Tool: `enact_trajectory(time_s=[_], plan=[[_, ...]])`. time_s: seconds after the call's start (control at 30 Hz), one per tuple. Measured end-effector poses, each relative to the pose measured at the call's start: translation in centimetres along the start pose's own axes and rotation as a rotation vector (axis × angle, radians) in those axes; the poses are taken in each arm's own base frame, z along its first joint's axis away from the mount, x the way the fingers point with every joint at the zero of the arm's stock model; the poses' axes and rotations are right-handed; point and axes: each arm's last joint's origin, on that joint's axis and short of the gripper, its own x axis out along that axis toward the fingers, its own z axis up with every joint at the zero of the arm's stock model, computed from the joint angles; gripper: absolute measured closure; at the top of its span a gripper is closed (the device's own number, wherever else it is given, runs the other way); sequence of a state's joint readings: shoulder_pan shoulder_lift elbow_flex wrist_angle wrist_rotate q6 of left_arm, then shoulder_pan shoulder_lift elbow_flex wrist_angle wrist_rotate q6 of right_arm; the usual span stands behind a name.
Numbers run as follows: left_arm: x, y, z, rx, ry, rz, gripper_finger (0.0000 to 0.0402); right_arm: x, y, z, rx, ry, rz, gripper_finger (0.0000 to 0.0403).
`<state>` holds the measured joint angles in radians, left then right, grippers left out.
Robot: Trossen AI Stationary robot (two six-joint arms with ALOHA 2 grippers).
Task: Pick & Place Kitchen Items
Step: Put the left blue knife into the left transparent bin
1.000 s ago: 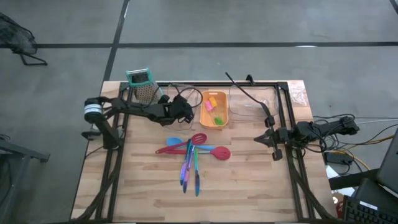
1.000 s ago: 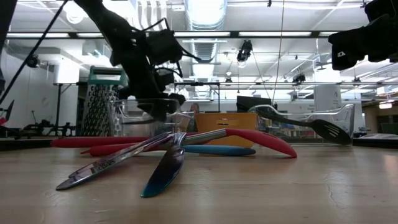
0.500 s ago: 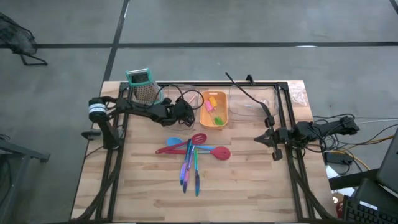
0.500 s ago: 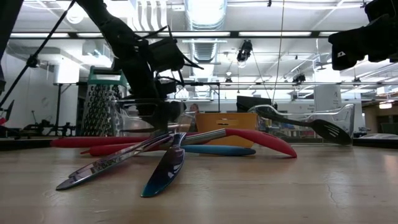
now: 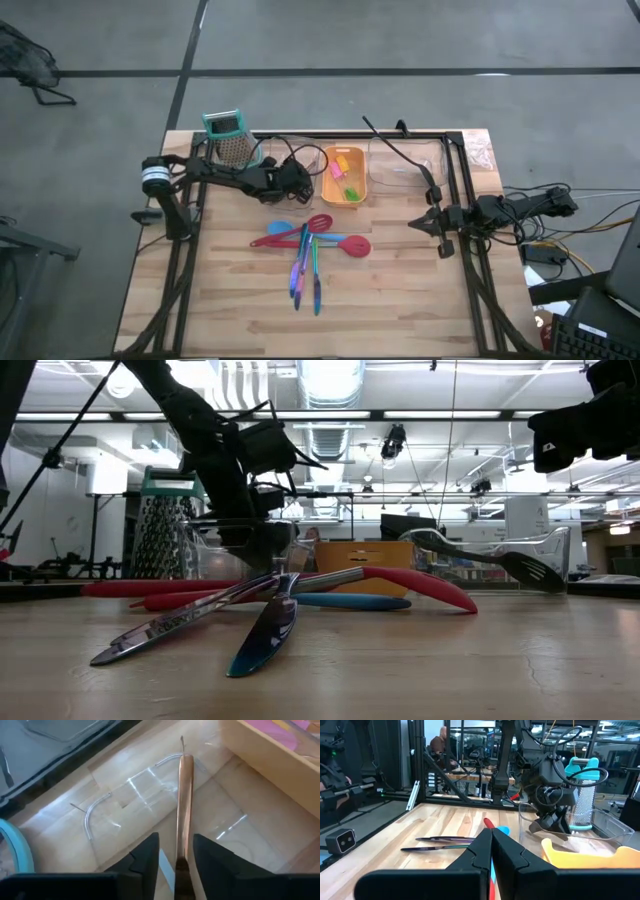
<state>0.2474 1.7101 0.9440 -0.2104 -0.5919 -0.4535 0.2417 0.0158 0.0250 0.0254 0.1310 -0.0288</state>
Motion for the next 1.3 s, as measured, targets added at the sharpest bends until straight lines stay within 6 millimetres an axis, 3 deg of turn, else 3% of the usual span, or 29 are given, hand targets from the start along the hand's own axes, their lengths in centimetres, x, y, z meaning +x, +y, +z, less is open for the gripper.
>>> enact_trajectory(time_s=[0.13, 0.33, 0.5, 0.8, 0.97, 1.3], plan=[[-1.2, 0.4, 0.8, -0.019, -0.037, -0.020, 0.0260, 0.0, 0.0, 0.0, 0.000, 0.000, 0.000, 0.0394], [-5.0, 1.1, 2.3, -0.067, -0.118, -0.094, 0.0259, 0.0, 0.0, 0.0, 0.000, 0.000, 0.000, 0.0394], [-8.4, -0.1, 1.9, -0.036, -0.158, -0.208, 0.0259, 0.0, 0.0, 0.0, 0.000, 0.000, 0.000, 0.0394], [-14.0, -4.3, -1.4, 0.060, -0.222, -0.363, 0.0259, 0.0, 0.0, 0.0, 0.001, 0.000, 0.000, 0.0394], [-16.5, -5.8, -3.9, 0.012, -0.176, -0.457, 0.0259, 0.0, 0.0, 0.0, 0.002, 0.000, 0.000, 0.0394], [-19.4, -7.9, -7.8, -0.005, -0.147, -0.542, 0.0259, 0.0, 0.0, 0.0, 0.002, 0.000, 0.000, 0.0394]])
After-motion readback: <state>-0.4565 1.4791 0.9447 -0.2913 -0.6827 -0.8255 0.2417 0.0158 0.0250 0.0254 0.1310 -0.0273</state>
